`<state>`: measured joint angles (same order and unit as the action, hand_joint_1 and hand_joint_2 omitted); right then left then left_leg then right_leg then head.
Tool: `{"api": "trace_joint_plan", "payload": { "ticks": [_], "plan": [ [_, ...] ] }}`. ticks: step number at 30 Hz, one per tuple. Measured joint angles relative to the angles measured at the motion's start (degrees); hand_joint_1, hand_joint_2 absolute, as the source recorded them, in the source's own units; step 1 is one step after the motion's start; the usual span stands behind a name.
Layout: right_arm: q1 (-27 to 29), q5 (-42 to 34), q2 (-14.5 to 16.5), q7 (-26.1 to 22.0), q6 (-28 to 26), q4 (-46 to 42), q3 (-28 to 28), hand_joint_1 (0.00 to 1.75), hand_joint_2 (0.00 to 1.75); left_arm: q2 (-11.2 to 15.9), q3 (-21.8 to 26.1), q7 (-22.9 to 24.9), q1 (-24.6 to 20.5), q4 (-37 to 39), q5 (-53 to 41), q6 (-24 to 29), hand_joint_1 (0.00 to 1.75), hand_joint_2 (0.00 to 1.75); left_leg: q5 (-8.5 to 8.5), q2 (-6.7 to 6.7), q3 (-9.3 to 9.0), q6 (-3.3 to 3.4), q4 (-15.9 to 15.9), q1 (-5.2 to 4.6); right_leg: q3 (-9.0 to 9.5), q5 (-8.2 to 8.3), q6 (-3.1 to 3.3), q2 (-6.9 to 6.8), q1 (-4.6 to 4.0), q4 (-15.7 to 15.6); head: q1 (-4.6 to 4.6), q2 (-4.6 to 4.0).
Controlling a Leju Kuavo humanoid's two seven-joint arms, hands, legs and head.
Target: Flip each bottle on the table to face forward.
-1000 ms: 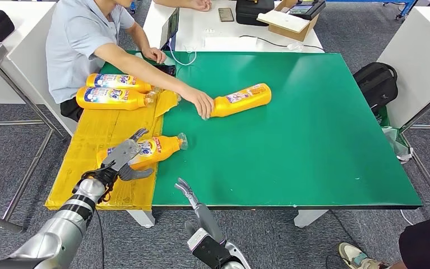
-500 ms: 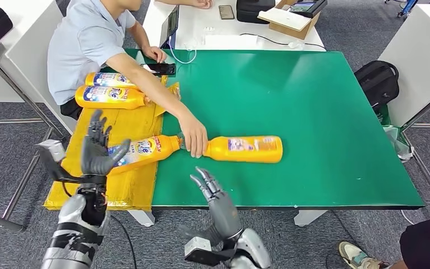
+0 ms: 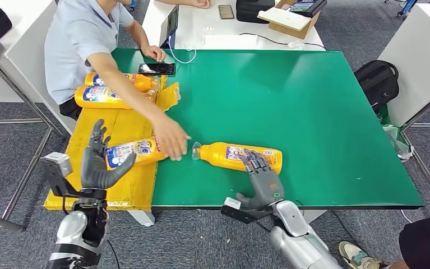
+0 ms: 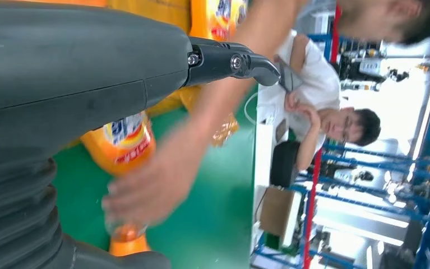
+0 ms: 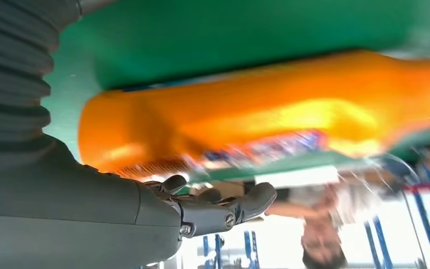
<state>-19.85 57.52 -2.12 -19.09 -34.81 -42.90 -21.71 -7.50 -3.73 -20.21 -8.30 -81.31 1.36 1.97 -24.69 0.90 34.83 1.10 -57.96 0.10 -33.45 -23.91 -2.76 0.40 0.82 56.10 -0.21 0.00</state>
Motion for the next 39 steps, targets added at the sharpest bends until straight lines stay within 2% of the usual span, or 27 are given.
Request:
{"api": "trace_joint_plan", "payload": {
  "ticks": [4,8,14,21,24,29,30,33,34,39],
  "plan": [
    [-4.06,1.62,-0.1,1.27,1.62,5.3,0.9,0.0,1.75,-0.1,-2.58,0.21,-0.1,0.05,-1.13,1.04,0.0,1.75,0.0,-0.04,-0.06,0.0,-0.01,0.01,0.01,0.0,0.0,0.01,-0.01,0.0,-0.01,0.0],
    [-6.92,3.56,0.3,3.38,0.74,9.03,1.0,0.0,1.75,-0.19,-4.09,0.1,-0.15,0.08,-1.85,2.23,0.0,1.75,0.0,-0.02,-0.07,0.0,-0.01,0.02,0.03,0.0,0.0,0.01,-0.02,0.01,-0.01,0.0],
    [-9.12,6.1,0.92,7.32,0.68,12.21,1.11,0.0,1.75,-0.23,-5.55,0.05,-0.12,0.07,-2.47,3.16,0.0,1.75,0.01,-0.02,-0.09,0.0,-0.01,0.01,0.06,0.0,0.0,0.01,-0.01,0.0,0.0,0.0],
    [-10.25,7.82,1.21,8.34,0.48,13.76,1.24,0.0,1.75,-0.25,-6.26,-0.26,-0.11,0.08,-3.07,3.72,0.0,1.75,0.01,-0.01,-0.1,0.0,-0.01,0.01,0.08,0.0,0.0,0.01,-0.01,0.0,-0.01,0.0],
    [-10.86,7.88,1.42,10.03,2.69,14.34,1.35,0.0,1.75,-0.26,-6.34,-0.29,-0.13,0.09,-3.26,3.88,0.0,1.75,0.01,-0.03,-0.13,0.0,-0.01,0.01,0.08,0.0,0.0,0.01,-0.01,0.0,-0.01,0.0],
    [-13.49,7.34,1.78,14.67,11.14,16.11,2.32,0.02,1.75,-0.27,-6.92,-0.29,-0.62,0.53,-3.59,3.87,0.0,1.75,0.0,-0.06,-0.33,0.0,-0.01,0.01,0.19,0.0,0.0,0.02,-0.01,-0.02,-0.01,0.0],
    [-14.09,7.08,1.83,15.55,12.98,16.57,2.59,0.38,1.75,-0.3,-7.12,-0.29,-0.85,0.74,-3.63,3.85,0.0,1.75,0.0,-0.06,-0.39,0.0,-0.01,0.01,0.22,0.0,0.01,0.02,-0.01,-0.03,-0.01,0.0],
    [-15.63,6.07,1.91,17.37,18.04,17.96,3.58,1.67,1.75,-0.44,-7.68,-0.29,-1.7,1.54,-3.68,3.68,0.0,1.75,-0.03,-0.05,-0.61,0.01,0.0,0.01,0.15,-0.02,0.01,0.02,-0.01,-0.07,0.0,0.0],
    [-16.03,5.73,1.88,17.62,19.48,18.42,3.93,1.75,1.75,-0.49,-7.88,-0.29,-2.03,1.87,-3.68,3.57,0.0,1.75,-0.05,-0.03,-0.7,0.02,0.0,0.01,0.11,-0.03,0.01,0.02,-0.01,-0.1,0.0,0.0],
    [-17.2,4.16,1.43,18.02,23.24,20.3,5.72,1.75,1.75,-0.6,-8.97,-0.29,-3.45,3.55,-3.71,3.22,0.0,1.75,-0.06,-0.01,-0.84,0.07,0.0,0.0,0.2,-0.01,-0.01,0.01,-0.01,-0.16,0.0,0.0]
  ]
}}
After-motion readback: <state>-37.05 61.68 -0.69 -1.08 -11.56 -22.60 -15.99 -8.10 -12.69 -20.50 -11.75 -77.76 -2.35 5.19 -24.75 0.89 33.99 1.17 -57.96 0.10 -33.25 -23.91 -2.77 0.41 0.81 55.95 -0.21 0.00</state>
